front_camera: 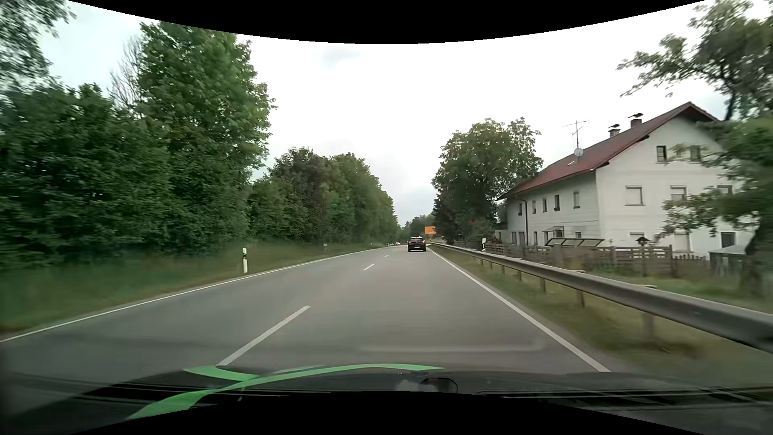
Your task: Follow the waypoints while adhering to traffic rules and regulations
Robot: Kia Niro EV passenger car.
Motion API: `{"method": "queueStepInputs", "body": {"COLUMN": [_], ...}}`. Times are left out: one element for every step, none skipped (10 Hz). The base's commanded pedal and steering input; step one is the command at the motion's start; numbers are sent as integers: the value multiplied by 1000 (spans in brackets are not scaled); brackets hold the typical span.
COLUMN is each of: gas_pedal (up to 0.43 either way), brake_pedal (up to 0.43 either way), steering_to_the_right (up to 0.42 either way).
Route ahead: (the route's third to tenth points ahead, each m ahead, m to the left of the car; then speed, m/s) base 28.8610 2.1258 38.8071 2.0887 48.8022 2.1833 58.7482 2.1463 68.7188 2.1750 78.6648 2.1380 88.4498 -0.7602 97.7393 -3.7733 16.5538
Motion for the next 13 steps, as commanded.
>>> {"method": "queueStepInputs", "body": {"gas_pedal": [0,0,0,0,0,0,0,0,0,0,0,0,0], "brake_pedal": [91,55,24,18,12,0,0,0,0,0,0,0,0], "steering_to_the_right": [1,1,1,1,1,1,2,2,1,1,1,1,1]}}
